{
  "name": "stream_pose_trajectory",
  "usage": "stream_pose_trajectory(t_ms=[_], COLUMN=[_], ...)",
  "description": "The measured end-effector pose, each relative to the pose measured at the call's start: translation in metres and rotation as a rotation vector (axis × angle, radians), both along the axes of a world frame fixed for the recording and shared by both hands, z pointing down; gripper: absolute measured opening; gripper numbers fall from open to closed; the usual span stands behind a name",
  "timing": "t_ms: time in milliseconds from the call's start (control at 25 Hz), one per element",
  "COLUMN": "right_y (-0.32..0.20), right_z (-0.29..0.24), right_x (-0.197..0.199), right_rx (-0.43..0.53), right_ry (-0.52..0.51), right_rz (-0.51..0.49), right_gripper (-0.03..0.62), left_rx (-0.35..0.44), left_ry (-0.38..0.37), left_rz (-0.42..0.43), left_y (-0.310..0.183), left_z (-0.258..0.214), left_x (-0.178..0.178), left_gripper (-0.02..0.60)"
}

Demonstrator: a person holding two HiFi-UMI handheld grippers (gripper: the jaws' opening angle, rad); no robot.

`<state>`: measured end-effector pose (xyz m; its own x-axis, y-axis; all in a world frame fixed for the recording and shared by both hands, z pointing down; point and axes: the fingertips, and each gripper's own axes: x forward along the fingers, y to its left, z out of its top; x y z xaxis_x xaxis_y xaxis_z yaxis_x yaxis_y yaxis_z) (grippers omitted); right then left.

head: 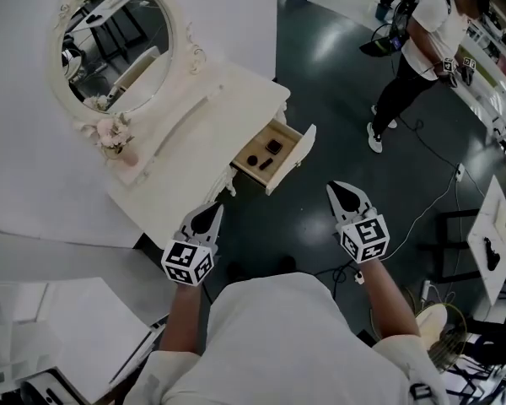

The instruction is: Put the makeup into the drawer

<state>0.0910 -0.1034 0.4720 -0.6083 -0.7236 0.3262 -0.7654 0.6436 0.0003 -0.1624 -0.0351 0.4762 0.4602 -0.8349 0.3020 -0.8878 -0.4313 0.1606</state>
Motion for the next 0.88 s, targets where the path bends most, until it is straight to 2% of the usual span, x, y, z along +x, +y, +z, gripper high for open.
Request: stream_pose_trajectory(t_ms=[360, 880], right_y=[0.003, 0.006], right_z=[-0.017, -0.027], right_x=[-0.014, -0.023], right_rx=[0.037, 0.057], right_ry=[-0.013, -0.014], right_rz=[0.044, 0.058], right_gripper=[0.031, 0.031], left_rx=[0.044, 0.047], left_ry=[0.051, 0.079], left_rz=[0.006, 0.021], left_y=[-0.007, -0.014], left_z=[-0.019, -0.02], left_x=[-0.029, -0.035], left_gripper=[0.017, 0.017])
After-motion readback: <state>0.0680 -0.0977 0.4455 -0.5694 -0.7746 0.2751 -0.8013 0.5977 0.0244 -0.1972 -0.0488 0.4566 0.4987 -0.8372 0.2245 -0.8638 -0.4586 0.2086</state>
